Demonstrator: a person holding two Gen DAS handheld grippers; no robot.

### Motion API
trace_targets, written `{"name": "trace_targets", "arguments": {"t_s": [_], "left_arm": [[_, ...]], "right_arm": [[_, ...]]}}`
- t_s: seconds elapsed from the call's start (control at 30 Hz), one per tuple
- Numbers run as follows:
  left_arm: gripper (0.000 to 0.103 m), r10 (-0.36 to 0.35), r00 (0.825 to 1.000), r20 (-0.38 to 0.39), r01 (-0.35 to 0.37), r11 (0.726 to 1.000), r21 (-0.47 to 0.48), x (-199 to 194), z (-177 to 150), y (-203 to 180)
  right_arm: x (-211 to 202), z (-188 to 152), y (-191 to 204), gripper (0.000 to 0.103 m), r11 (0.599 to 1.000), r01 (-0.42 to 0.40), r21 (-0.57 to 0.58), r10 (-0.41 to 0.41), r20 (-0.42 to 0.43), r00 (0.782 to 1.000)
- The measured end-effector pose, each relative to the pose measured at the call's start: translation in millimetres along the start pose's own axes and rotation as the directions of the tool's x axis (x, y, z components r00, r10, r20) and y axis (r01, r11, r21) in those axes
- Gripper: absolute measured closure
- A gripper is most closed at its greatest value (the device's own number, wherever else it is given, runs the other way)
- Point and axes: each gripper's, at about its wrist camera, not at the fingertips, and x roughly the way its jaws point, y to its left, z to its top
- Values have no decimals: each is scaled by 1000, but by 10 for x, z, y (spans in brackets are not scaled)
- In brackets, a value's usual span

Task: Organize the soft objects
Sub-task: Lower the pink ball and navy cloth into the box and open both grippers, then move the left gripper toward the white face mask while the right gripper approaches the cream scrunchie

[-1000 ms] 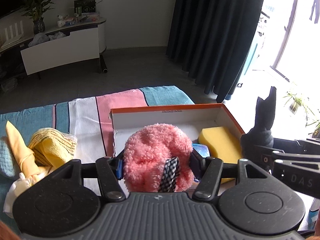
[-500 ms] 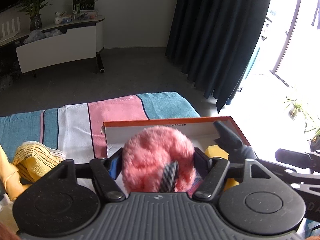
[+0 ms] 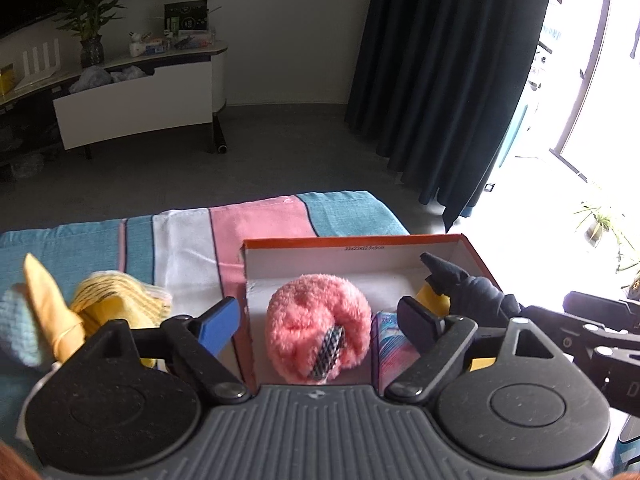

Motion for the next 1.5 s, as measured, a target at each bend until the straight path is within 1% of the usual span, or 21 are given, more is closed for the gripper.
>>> {"name": "trace_targets", "arguments": {"t_s": [0.17,0.27,0.37,0.83,1.2,1.5], "left_arm": [[7,40,999,1,-40,999,-2,-195,-81,39],[6,59,998,4,-58,998,-14,-327,-117,72],[5,80,997,7,-80,997,-7,-446,-162,76],[5,136,991,12,-135,988,-74,-854,-429,399],[4,183,983,5,-181,973,-143,-1054,-601,730],[4,218,976,-1,-214,959,-184,-1200,-692,951]], "right_arm": [[-97,-52,77,31,1000,-3,-11,3,1,1000],[-160,-79,132,30,1000,-8,-16,8,3,1000],[-208,-100,198,30,1000,-19,-21,19,-1,1000],[-329,-200,634,29,993,-87,-83,85,-23,996],[-314,-283,978,29,981,-145,-129,139,-53,989],[-270,-316,1172,29,973,-178,-146,167,-79,983]]}}
